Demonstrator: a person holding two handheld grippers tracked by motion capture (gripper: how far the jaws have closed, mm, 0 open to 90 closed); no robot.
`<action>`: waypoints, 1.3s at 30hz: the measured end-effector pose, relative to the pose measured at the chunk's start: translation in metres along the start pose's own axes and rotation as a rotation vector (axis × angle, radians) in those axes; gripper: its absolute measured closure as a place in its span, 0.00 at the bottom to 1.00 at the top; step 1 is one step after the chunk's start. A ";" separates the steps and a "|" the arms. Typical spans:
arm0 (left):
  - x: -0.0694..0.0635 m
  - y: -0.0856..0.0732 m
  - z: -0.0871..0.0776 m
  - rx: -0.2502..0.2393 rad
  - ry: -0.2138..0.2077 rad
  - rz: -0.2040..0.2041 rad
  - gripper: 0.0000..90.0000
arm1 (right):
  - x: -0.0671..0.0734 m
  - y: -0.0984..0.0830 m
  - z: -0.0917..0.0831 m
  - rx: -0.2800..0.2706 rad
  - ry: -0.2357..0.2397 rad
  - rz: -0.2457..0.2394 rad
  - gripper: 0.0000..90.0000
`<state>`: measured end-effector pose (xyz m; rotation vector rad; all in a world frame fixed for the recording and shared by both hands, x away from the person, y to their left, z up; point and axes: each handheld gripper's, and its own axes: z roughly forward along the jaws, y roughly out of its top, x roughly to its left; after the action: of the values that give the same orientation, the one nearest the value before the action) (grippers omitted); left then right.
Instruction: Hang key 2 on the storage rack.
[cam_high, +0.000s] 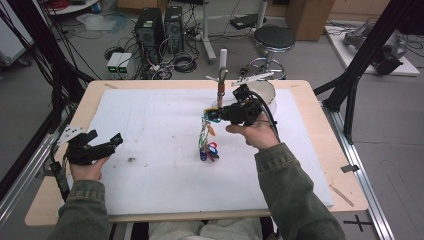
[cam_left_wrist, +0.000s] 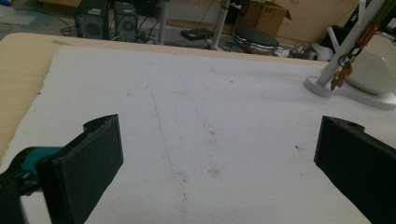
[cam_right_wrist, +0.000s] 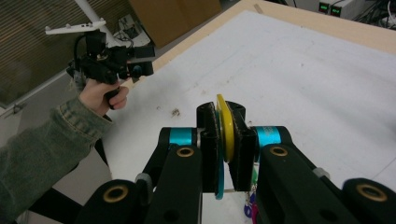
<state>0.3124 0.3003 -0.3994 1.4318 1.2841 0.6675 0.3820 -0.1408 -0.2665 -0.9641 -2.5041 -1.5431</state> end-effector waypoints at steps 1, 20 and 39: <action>-0.001 0.001 0.000 -0.001 -0.004 0.003 0.02 | 0.001 0.001 0.000 -0.002 0.006 0.001 0.94; -0.043 0.019 0.000 -0.032 -0.153 0.067 0.02 | 0.014 0.026 0.014 -0.049 0.018 -0.011 0.94; -0.078 0.033 0.004 -0.056 -0.263 0.134 0.02 | 0.031 0.047 0.018 -0.102 0.011 -0.006 0.94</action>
<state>0.3066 0.2301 -0.3522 1.5129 0.9649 0.5765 0.3870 -0.0963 -0.2277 -0.9579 -2.4444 -1.6878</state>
